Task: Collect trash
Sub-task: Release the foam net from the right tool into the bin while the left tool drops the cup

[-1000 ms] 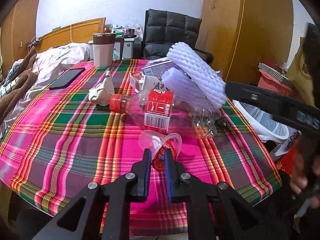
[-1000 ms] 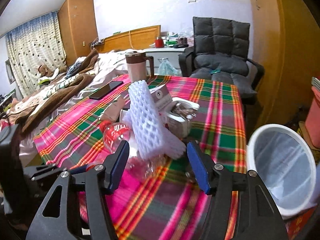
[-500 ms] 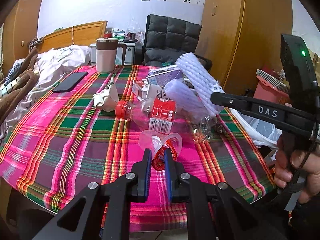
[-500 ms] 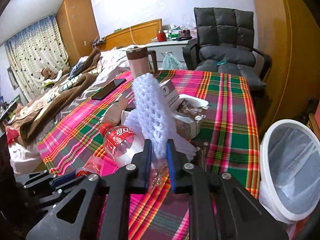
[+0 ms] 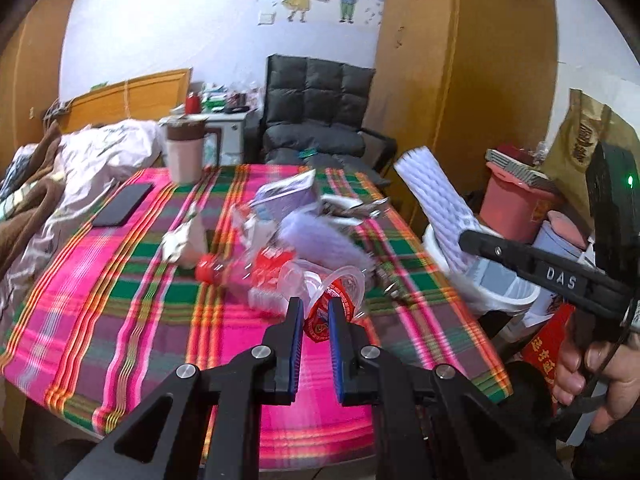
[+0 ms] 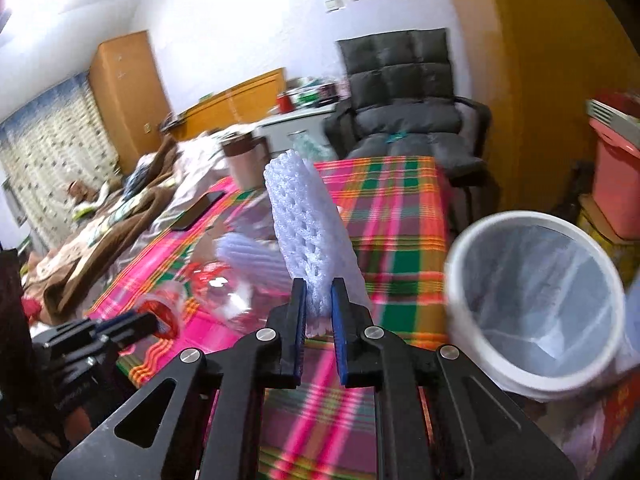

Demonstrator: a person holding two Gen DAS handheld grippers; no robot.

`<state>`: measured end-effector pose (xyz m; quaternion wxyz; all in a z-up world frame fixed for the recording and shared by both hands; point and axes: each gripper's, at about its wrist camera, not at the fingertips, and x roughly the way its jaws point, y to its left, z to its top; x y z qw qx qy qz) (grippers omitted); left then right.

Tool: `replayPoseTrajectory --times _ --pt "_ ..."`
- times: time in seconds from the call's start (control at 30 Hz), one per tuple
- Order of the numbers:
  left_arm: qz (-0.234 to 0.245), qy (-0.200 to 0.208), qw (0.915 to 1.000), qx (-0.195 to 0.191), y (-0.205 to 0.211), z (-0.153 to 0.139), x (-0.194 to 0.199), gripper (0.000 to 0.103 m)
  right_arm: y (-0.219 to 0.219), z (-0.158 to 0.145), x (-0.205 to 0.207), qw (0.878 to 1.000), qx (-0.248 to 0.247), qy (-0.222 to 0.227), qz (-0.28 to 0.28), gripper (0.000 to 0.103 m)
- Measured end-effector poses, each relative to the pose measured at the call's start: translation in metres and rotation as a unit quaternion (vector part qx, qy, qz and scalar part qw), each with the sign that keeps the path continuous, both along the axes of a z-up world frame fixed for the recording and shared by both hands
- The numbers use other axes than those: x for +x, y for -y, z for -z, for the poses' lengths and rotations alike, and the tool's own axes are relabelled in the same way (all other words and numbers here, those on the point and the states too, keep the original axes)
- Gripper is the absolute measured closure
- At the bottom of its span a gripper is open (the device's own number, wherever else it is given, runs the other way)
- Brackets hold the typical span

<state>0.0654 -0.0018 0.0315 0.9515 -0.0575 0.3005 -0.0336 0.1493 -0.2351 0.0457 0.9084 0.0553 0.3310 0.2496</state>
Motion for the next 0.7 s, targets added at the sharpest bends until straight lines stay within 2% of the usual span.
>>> replayPoseTrajectory --times 0.37,0.7 --pt "0.099 0.011 0.995 0.005 0.08 -0.016 0.049 0.091 0.075 0.02 0.003 0.994 -0.007 -0.033 0.107 0.088" --pt "0.182 -0.015 0.9831 -0.003 0.155 0.001 0.115 0.091 0.113 0.038 0.009 0.987 -0.024 -0.057 0.149 0.088"
